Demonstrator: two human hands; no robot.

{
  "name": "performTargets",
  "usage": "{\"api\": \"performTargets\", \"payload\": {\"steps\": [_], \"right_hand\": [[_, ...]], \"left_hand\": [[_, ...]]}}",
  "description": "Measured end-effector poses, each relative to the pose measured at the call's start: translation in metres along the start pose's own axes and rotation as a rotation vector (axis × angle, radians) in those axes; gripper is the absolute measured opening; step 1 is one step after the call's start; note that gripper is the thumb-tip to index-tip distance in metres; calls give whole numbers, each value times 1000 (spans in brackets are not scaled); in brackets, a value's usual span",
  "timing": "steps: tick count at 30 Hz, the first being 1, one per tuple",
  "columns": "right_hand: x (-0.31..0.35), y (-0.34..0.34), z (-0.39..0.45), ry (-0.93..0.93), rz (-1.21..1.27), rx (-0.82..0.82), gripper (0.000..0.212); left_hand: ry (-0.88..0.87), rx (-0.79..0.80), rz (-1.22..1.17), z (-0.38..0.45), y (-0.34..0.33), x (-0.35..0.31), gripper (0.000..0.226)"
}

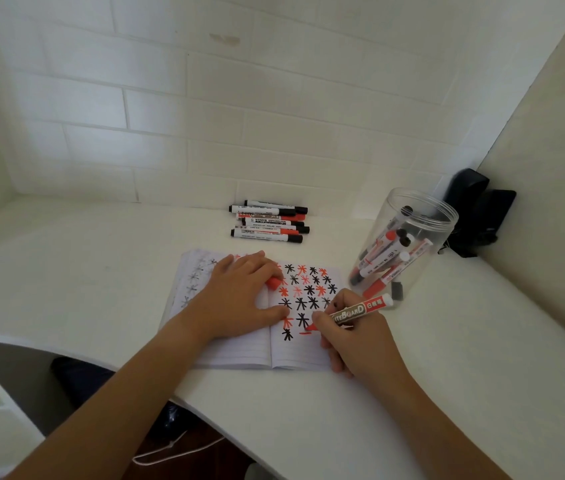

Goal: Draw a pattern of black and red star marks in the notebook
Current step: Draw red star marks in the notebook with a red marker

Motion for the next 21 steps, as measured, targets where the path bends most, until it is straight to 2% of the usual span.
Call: {"api": "performTargets", "payload": {"steps": [5, 14, 21], "right_hand": [[-3, 0, -1, -34, 3, 51, 20], [4, -1, -1, 20, 4, 40, 25], [-2, 2, -1, -74, 29, 50, 16]], "left_hand": [[3, 7, 2, 0, 0, 0, 61], [2, 5, 2, -1, 0, 0, 64], [-8, -5, -6, -1, 0, 0, 59]]}}
Point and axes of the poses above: each hand's wrist, its own z-axis towards the middle knuckle, its own y-axis out of the back of the hand, x = y × z, the point moved 5 cm from there along z, towards the middle knuckle, and after that the axes turned 12 degrees about -z, right-handed, at the moved point
